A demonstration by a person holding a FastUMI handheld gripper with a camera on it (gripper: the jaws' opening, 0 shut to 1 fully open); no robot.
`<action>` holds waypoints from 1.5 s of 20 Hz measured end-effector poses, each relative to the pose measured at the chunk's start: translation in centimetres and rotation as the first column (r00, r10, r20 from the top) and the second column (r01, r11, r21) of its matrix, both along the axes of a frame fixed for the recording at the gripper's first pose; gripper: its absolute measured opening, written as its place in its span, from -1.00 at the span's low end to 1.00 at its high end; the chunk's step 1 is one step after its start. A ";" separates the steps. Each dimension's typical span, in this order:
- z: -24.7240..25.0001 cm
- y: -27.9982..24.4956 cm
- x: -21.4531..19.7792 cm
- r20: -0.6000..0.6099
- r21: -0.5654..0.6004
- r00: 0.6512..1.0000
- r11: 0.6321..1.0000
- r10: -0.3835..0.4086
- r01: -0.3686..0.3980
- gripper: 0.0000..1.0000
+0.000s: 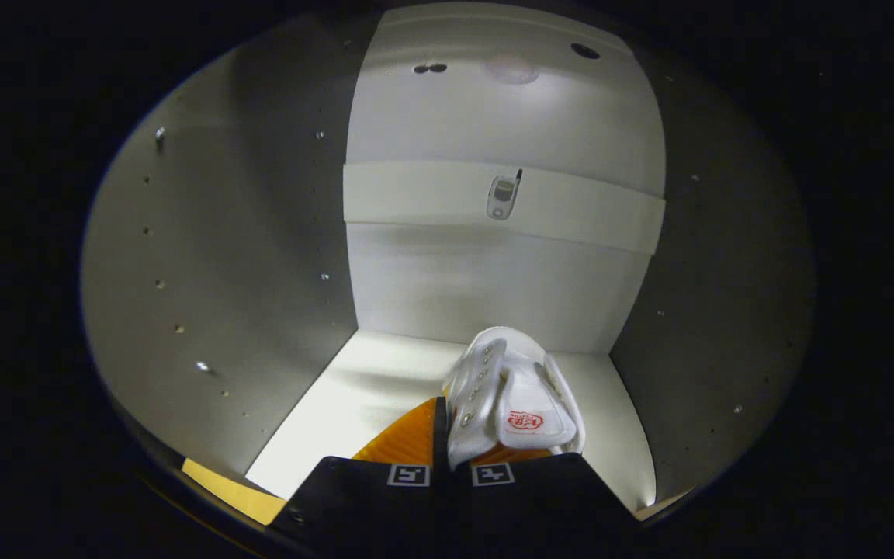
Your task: Open the shoe cabinet door, grab the shoes and put them into the shoe cabinet, then close the shoe cabinet door.
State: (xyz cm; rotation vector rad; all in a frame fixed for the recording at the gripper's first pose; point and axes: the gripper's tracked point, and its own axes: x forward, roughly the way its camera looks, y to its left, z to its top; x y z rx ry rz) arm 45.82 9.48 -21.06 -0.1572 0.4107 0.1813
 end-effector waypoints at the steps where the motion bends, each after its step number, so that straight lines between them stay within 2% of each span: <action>1: -0.7 -0.1 0.5 -0.010 -0.024 1.000 1.000 -0.002 0.002 -0.91; 7: -3.5 0.1 1.6 -0.037 -0.143 0.999 0.990 -0.010 0.005 -0.90; 11: -4.1 0.6 0.8 -0.060 -0.145 0.997 0.989 -0.046 0.037 -0.82; 12: -4.2 0.8 0.5 -0.079 -0.110 0.996 0.993 -0.050 0.041 -0.74; 13: -4.1 0.9 0.0 -0.096 -0.073 0.994 0.996 -0.051 0.044 -0.54; 14: -4.0 1.2 -0.3 -0.109 -0.041 0.993 0.998 -0.050 0.046 -0.43; 16: -3.7 1.2 -1.2 -0.126 -0.003 0.991 0.999 -0.049 0.049 -0.01; 21: -1.9 1.0 -4.1 -0.099 0.045 0.994 0.998 -0.042 0.047 0.55; 25: 0.0 -0.2 -5.5 -0.051 0.047 0.996 0.996 -0.069 0.072 0.88; 28: 1.7 -1.4 -7.4 -0.012 0.028 0.994 0.993 -0.112 0.113 0.96; 30: 3.4 -1.3 -9.6 0.017 0.043 0.994 0.993 -0.108 0.107 0.97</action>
